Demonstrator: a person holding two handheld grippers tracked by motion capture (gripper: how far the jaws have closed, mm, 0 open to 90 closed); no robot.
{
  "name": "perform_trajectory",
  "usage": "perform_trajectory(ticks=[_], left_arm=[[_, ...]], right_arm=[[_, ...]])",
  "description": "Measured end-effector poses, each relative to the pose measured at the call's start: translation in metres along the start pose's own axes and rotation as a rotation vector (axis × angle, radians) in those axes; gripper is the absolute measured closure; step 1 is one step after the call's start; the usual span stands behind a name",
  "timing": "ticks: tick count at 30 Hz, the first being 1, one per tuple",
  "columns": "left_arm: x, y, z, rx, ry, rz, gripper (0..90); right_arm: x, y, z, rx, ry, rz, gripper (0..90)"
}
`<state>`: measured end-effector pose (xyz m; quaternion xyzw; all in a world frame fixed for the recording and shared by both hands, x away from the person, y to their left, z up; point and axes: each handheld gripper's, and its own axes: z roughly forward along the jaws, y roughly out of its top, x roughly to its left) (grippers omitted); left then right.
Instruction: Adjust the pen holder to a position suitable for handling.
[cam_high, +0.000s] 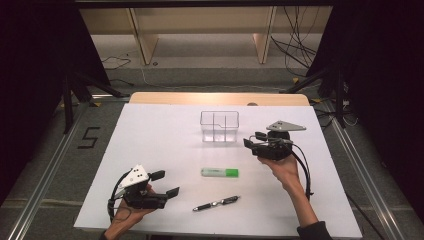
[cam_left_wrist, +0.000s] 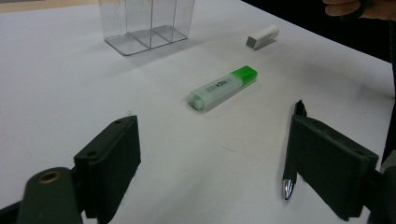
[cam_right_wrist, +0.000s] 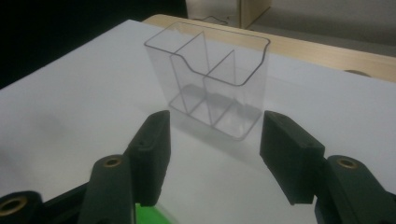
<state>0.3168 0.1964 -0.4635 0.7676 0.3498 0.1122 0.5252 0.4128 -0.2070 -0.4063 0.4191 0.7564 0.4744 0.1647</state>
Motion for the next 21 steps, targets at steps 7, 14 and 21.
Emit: perform_trajectory(ticks=[7,14,21], left_arm=[[0.001,-0.001,0.001,0.006,0.001,-0.009,17.6],[0.002,0.0,0.001,0.007,0.003,-0.008,17.6],[0.002,0.001,0.001,0.011,0.006,-0.003,17.6]], right_arm=[[0.011,-0.01,-0.014,-0.03,0.062,0.008,37.4],[0.029,-0.015,-0.019,-0.001,0.128,-0.048,33.6],[0.051,-0.015,-0.02,0.043,0.188,-0.122,31.9]])
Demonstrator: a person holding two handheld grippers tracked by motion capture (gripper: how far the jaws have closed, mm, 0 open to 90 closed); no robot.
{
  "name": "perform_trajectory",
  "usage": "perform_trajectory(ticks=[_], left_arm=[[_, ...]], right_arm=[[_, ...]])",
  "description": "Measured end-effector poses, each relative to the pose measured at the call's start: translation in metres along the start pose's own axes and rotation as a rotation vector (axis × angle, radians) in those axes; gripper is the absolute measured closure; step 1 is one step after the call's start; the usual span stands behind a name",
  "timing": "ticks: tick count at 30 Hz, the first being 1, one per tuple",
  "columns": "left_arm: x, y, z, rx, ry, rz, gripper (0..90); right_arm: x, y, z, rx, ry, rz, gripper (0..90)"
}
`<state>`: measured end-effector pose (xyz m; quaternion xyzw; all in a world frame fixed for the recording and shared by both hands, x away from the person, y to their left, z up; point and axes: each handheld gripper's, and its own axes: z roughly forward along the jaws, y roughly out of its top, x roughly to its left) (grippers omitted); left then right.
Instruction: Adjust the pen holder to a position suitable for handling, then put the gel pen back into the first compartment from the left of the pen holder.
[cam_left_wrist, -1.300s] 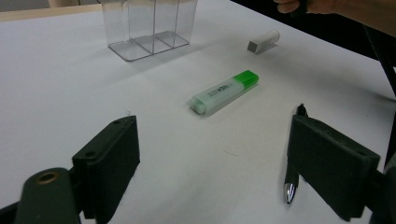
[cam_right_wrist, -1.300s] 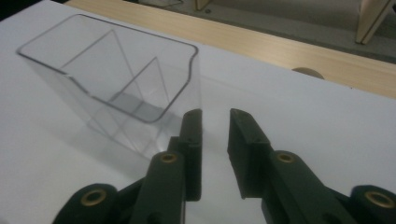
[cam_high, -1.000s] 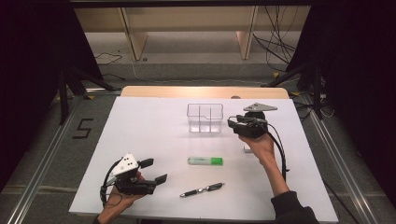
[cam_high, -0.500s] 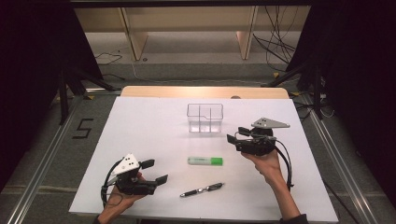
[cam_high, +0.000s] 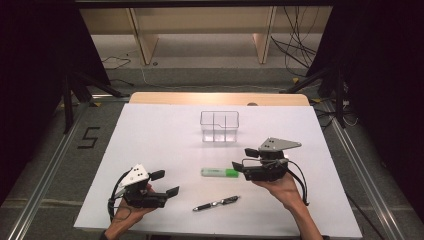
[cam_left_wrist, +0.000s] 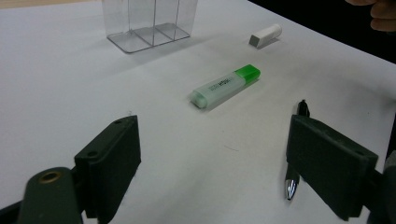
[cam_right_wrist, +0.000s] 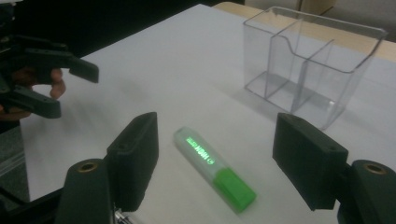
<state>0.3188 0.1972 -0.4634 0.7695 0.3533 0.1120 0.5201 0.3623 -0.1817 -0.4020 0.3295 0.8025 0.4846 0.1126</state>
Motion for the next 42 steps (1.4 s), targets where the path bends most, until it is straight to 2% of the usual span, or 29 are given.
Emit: perform_trajectory(ticks=[4,6,12,18,27,31,39,42], left_arm=[[0.0,0.0,0.0,-0.005,-0.002,-0.002,17.6],[0.0,0.001,0.001,-0.004,-0.002,-0.004,17.6],[0.0,0.001,0.001,-0.005,-0.004,-0.002,17.6],[-0.001,0.001,-0.001,-0.01,-0.001,0.0,17.6],[-0.001,0.001,-0.001,-0.011,-0.004,0.002,17.6],[-0.001,0.001,0.0,-0.008,-0.007,0.009,17.6],[-0.001,0.001,-0.001,-0.01,-0.002,0.002,17.6],[-0.001,0.0,-0.001,-0.006,0.001,0.005,17.6]], right_arm=[[0.007,0.0,0.004,0.02,0.012,-0.022,30.8],[0.013,-0.001,0.008,0.051,0.033,-0.043,29.6],[0.026,-0.003,0.018,0.123,0.051,-0.106,27.3],[0.033,-0.006,0.029,0.174,0.074,-0.136,26.9],[0.05,-0.012,0.045,0.258,0.12,-0.204,26.2],[0.054,-0.016,0.05,0.293,0.125,-0.235,25.9],[0.057,-0.017,0.056,0.326,0.13,-0.257,26.4],[0.06,-0.019,0.062,0.355,0.138,-0.291,26.3]])
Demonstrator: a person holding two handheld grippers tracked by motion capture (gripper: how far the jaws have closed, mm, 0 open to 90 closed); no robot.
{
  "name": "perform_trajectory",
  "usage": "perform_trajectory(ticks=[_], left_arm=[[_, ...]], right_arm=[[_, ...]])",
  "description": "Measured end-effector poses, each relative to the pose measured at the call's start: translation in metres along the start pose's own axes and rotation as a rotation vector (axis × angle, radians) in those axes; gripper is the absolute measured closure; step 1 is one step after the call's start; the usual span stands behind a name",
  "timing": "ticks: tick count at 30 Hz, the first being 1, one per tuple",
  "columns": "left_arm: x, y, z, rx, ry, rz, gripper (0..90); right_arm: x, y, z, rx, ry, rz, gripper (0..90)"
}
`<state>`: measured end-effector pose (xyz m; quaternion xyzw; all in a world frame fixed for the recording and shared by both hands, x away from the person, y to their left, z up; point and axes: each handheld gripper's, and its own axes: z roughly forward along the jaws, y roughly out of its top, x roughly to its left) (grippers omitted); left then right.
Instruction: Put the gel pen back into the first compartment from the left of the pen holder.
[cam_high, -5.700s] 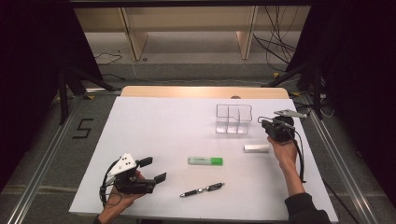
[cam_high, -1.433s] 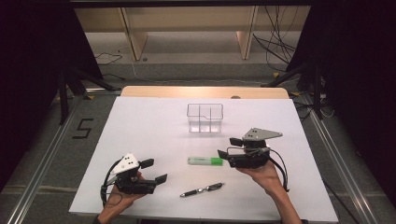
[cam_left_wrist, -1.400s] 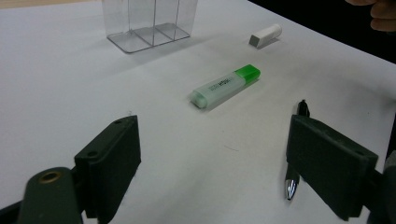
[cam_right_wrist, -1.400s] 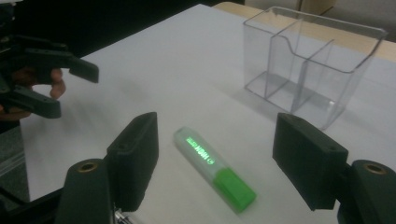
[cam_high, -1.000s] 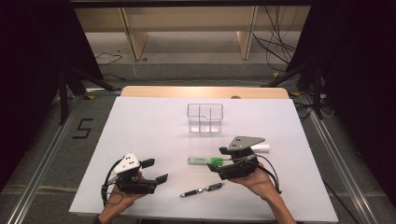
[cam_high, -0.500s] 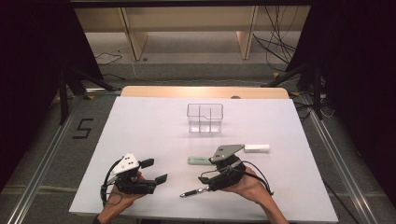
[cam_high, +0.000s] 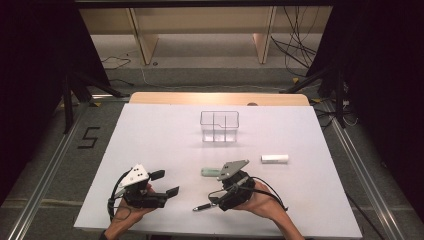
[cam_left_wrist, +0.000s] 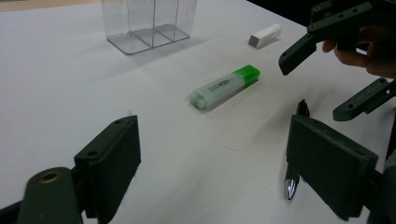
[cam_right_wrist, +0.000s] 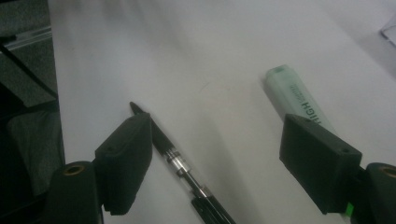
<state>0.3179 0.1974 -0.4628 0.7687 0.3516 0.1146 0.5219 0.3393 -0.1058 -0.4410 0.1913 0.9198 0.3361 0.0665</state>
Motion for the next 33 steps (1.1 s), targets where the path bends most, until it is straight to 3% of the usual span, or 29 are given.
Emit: perform_trajectory(ticks=[6,14,17,21,33], left_arm=[[-0.001,0.0,-0.001,0.003,0.003,0.004,17.6],[-0.002,-0.001,-0.001,0.006,0.005,0.011,17.6],[-0.002,-0.001,-0.002,0.004,0.004,0.007,17.6],[-0.003,-0.001,0.0,0.008,0.003,0.012,17.6],[-0.003,-0.001,-0.001,0.011,0.003,0.016,17.6]], right_arm=[[0.003,0.001,0.007,0.025,0.016,-0.029,28.7],[0.005,0.003,0.018,0.111,0.047,-0.087,40.7],[0.005,0.002,0.021,0.123,0.049,-0.098,43.4],[0.005,0.002,0.024,0.14,0.086,-0.125,48.3],[0.013,0.0,0.033,0.187,0.085,-0.207,56.4]])
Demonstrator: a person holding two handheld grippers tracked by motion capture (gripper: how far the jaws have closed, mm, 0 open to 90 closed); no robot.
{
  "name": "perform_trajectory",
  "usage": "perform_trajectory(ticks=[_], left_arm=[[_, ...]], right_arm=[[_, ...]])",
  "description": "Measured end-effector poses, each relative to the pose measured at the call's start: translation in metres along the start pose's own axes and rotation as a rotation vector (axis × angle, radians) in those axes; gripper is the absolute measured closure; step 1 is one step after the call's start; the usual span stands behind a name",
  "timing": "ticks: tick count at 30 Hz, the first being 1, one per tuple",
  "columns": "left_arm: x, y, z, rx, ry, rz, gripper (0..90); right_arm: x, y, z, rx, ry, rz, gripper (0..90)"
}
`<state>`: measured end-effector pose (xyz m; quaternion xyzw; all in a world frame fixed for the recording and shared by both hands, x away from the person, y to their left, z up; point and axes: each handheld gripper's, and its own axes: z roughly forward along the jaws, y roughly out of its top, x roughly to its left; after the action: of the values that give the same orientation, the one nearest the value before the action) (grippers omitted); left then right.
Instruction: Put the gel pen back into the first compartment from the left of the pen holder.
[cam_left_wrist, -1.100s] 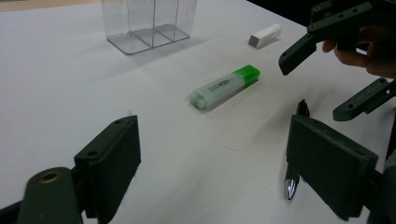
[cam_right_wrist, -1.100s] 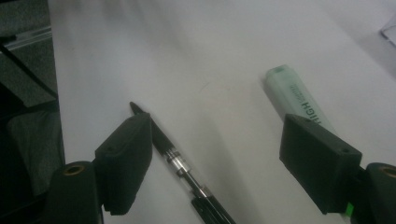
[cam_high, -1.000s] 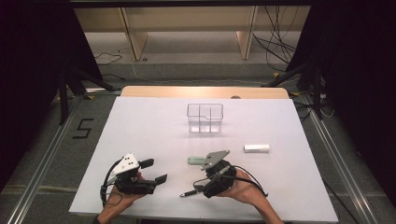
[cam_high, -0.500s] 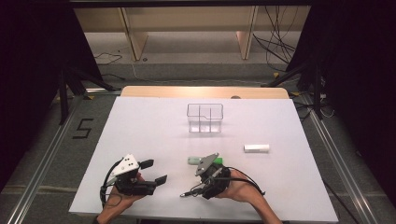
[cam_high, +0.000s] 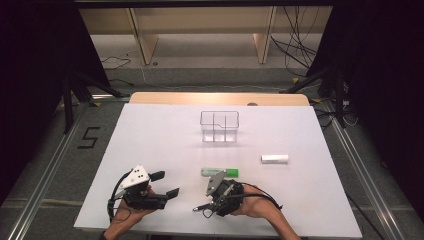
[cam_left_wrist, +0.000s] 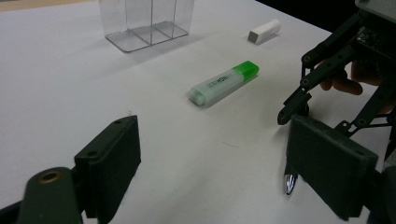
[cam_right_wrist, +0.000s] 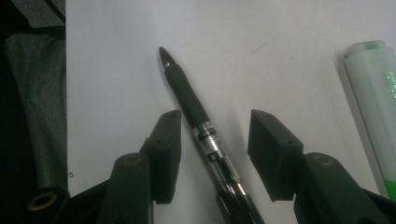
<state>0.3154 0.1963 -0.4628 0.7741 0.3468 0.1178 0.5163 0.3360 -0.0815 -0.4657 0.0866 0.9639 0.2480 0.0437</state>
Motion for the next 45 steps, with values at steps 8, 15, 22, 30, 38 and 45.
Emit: perform_trajectory(ticks=[8,15,22,30,38,45], left_arm=[[0.0,0.0,0.0,0.001,0.003,-0.003,17.6],[0.0,0.0,0.0,0.002,0.004,-0.001,17.6],[0.0,0.0,0.001,0.001,0.007,-0.004,17.7],[0.0,0.0,0.001,0.0,0.007,-0.006,17.8],[0.0,0.0,0.002,0.008,0.006,-0.005,17.8],[0.0,0.0,0.002,0.011,0.009,-0.001,17.8]], right_arm=[[0.002,0.001,0.004,0.036,-0.005,-0.018,62.3],[0.002,0.004,0.004,0.062,0.017,-0.018,67.1],[0.001,0.007,0.004,0.091,0.042,-0.03,69.6],[0.002,0.014,0.004,0.14,0.043,-0.091,71.8],[0.003,0.017,0.005,0.16,0.05,-0.106,73.6],[0.004,0.02,0.005,0.18,0.059,-0.127,75.5]])
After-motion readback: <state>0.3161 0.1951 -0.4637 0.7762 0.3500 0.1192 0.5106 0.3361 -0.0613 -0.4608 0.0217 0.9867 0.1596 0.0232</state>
